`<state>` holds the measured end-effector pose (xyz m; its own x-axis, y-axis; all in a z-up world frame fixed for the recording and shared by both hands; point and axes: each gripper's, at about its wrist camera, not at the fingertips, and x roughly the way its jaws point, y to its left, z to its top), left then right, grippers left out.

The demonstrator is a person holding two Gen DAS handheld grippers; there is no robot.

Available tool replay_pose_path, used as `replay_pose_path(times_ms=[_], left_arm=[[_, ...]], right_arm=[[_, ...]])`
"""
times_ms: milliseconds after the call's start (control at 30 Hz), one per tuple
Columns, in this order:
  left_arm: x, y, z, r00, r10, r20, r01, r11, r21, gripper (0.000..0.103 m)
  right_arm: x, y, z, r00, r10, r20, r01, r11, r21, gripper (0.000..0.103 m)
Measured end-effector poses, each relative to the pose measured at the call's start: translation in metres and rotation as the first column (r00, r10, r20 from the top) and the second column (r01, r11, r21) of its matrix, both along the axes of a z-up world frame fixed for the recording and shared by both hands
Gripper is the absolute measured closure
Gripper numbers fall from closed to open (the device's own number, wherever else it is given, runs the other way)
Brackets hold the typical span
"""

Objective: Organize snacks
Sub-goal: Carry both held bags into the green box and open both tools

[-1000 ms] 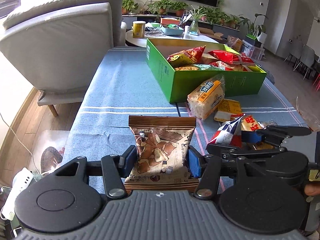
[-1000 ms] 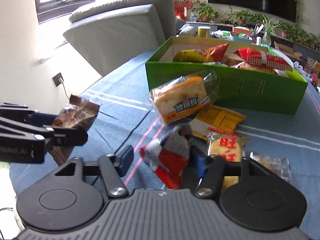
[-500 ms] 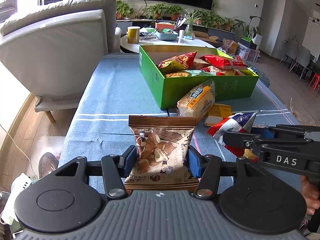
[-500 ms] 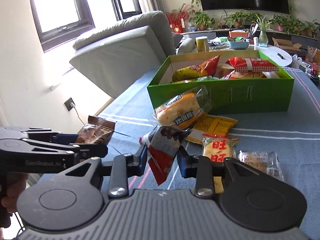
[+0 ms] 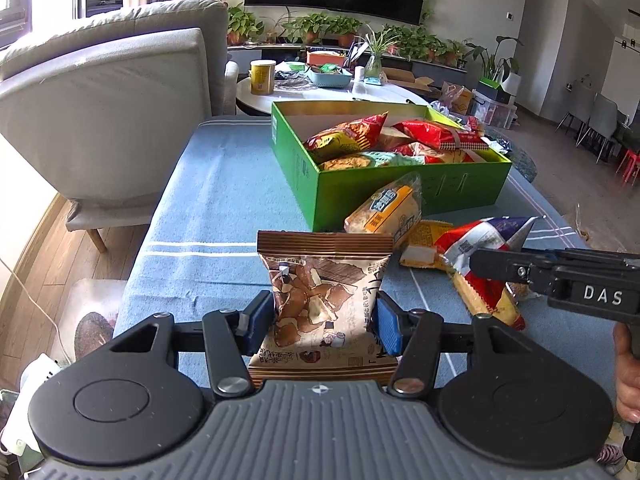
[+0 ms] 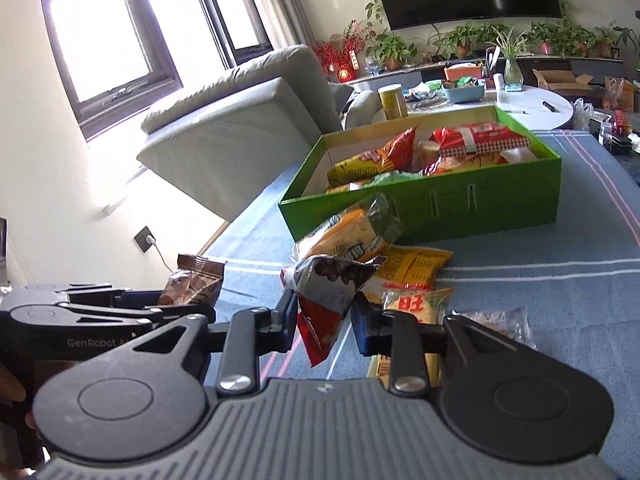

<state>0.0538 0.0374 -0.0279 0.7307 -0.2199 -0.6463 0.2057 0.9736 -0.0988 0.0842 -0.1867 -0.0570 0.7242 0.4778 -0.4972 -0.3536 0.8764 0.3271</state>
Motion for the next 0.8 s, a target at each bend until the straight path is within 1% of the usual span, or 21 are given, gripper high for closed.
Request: replay_pose_path(times_ms=[267, 367, 533, 800], left_arm=[[0.026, -0.022, 0.021, 0.998, -0.049, 0.042, 0.049, 0.999, -0.005, 0.052], [0.045, -0.031, 0.025, 0.998, -0.044, 0.033, 0.045, 0.999, -0.024, 0.052], [0.076, -0.047, 0.032, 0.998, -0.053, 0.039, 0.054, 0.998, -0.014, 0.052], [0.12, -0.069, 0.04, 0.996, -0.079, 0.051, 0.08, 0.997, -0.001, 0.052]], right_arm=[[0.018, -0.016, 0.019, 0.998, -0.042, 0.045, 0.042, 0.999, 0.014, 0.07], [0.029, -0.02, 0.026, 0.996, -0.058, 0.063, 0.057, 0.998, 0.015, 0.069], [0.051, -0.024, 0.037, 0.992, -0.081, 0.1, 0.081, 0.997, 0.006, 0.07], [0.087, -0.034, 0.041, 0.989, -0.108, 0.105, 0.104, 0.994, 0.039, 0.07]])
